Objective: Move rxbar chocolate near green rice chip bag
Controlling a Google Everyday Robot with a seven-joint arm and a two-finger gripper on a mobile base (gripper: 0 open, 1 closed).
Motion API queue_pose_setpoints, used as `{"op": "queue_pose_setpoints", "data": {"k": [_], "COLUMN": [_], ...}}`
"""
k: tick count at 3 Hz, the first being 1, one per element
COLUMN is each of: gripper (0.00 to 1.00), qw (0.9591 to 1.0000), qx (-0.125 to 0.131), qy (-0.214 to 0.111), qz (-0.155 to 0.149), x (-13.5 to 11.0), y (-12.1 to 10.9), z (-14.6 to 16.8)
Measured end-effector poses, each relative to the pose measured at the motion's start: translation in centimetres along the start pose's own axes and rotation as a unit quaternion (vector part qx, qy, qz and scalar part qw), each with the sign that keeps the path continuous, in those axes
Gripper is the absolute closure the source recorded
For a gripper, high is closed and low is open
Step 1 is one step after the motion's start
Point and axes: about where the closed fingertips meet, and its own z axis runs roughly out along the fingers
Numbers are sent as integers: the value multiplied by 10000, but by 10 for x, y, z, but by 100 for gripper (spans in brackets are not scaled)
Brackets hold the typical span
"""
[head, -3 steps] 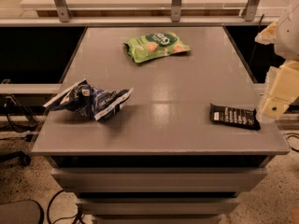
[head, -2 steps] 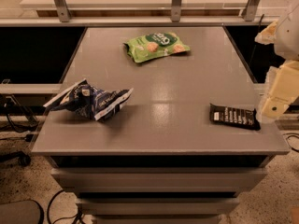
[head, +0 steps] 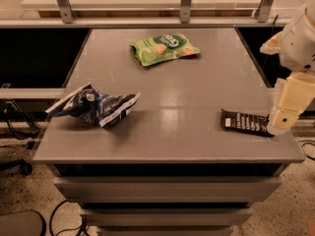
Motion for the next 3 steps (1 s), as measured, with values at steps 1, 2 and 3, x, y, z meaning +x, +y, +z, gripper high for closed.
{"op": "queue_pose_setpoints", "data": {"k": [1,2,3], "gripper": [0,0,0], "qw": [9993,9979,9974], "qx": [-217,-378,-449], "qy": [19,65,106], "qz": [-308,-518,-553], "x": [6,15,26], "y": [-5,-13,-25], "z": [29,57,81]}}
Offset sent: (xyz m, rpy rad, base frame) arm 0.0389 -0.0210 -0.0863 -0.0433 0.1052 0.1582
